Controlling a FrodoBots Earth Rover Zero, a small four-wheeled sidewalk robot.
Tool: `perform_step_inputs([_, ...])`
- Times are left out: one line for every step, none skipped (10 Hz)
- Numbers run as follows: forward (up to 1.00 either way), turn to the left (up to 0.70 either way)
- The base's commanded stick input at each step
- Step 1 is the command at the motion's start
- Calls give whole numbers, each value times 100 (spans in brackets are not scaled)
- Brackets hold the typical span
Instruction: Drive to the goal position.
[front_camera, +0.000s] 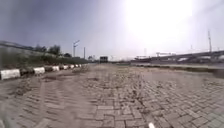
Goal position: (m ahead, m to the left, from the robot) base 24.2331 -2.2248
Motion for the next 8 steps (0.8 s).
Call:
perform_step_inputs([100, 0])
perform_step_inputs([100, 0])
perform_step_inputs([100, 0])
perform_step_inputs([100, 0])
perform_step_inputs([100, 0])
perform_step_inputs([100, 0])
perform_step_inputs([100, 0])
perform_step_inputs([100, 0])
